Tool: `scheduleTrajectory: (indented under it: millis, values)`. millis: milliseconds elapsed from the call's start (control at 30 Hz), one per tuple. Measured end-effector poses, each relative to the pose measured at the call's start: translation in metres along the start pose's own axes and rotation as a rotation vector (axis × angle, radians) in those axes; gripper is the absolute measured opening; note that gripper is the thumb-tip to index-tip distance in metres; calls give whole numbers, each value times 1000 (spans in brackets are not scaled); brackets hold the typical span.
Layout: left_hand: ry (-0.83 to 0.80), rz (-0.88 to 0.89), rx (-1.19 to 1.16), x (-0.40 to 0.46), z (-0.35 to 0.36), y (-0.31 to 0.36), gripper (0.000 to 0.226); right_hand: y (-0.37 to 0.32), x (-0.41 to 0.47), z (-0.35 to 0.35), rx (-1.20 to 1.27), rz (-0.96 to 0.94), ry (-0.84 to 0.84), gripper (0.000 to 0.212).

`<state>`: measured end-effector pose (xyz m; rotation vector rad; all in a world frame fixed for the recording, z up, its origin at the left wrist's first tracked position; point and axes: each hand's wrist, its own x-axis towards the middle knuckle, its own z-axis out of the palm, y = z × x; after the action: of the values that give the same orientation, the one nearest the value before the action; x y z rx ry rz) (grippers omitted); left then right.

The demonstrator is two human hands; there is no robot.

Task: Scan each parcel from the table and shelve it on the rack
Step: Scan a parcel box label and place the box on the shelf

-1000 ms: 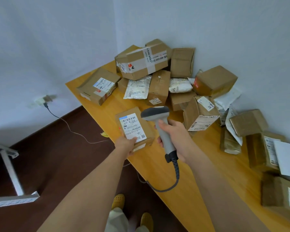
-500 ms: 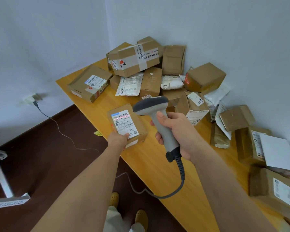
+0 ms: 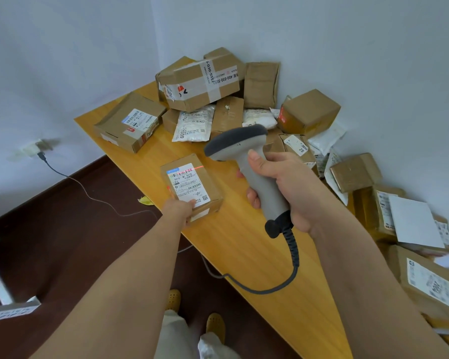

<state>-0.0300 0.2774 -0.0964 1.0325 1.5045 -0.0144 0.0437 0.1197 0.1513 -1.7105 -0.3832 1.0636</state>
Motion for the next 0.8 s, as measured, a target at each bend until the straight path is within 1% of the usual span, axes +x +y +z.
scheduleTrajectory:
  millis: [133, 267, 467, 633, 800]
  values:
    - [-48, -19, -30, -1, 4, 5, 40, -7, -4, 3, 9, 8, 10, 23]
    - [-72, 7, -40, 2, 5, 4, 39, -10, -6, 5, 19, 17, 17, 25]
    - [-83, 13, -135, 4, 7, 1, 39, -13, -9, 9, 17, 9, 17, 25]
    - [-77, -10, -123, 3, 7, 2, 38, -13, -12, 7, 9, -15, 23, 25]
    - [-72, 2, -126, 1, 9, -1, 39, -6, -16, 2, 21, -25, -6, 29]
